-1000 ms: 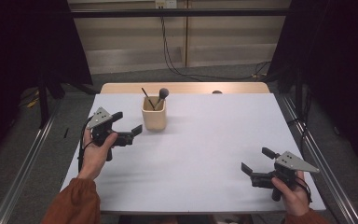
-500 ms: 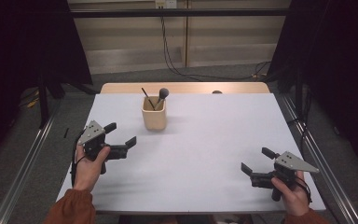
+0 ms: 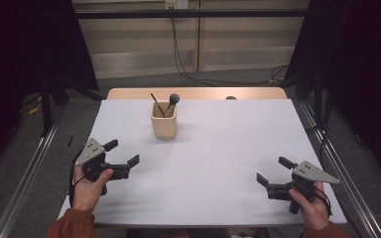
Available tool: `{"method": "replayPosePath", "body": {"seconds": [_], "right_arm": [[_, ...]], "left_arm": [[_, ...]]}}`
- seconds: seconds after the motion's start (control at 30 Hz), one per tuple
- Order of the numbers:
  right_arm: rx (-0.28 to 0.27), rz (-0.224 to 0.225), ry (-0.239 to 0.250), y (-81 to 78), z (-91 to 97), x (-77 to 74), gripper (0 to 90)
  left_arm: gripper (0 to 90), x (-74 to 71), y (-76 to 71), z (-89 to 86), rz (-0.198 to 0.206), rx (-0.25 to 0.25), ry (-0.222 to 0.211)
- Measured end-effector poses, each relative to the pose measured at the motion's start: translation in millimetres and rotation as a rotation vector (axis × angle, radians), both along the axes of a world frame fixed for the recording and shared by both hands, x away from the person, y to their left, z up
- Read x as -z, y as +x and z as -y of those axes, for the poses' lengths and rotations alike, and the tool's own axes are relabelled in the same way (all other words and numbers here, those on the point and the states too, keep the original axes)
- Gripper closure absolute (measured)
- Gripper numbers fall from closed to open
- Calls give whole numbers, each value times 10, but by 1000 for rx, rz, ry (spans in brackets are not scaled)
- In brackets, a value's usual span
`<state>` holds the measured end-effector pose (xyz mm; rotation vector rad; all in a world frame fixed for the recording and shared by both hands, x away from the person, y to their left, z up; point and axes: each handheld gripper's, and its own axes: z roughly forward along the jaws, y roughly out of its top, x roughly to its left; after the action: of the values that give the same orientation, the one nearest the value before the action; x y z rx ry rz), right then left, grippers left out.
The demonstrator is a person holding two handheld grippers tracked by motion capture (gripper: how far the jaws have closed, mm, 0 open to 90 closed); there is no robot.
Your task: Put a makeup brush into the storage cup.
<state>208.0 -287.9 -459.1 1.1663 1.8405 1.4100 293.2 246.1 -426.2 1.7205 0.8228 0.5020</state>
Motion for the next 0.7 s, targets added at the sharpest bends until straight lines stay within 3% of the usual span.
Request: {"method": "replayPosePath", "body": {"seconds": [0.17,0.47,0.7], "right_arm": [[-1,0,0,0,-2,0,0],[0,0,-1,2,-2,1,0],[0,1,-1,-2,-2,0,0]], "left_arm": [[30,37,-85,-52,-9,-22,-18],[30,71,-213,-53,-10,-28,7],[30,105,-331,-47,-40,-35,2]]}}
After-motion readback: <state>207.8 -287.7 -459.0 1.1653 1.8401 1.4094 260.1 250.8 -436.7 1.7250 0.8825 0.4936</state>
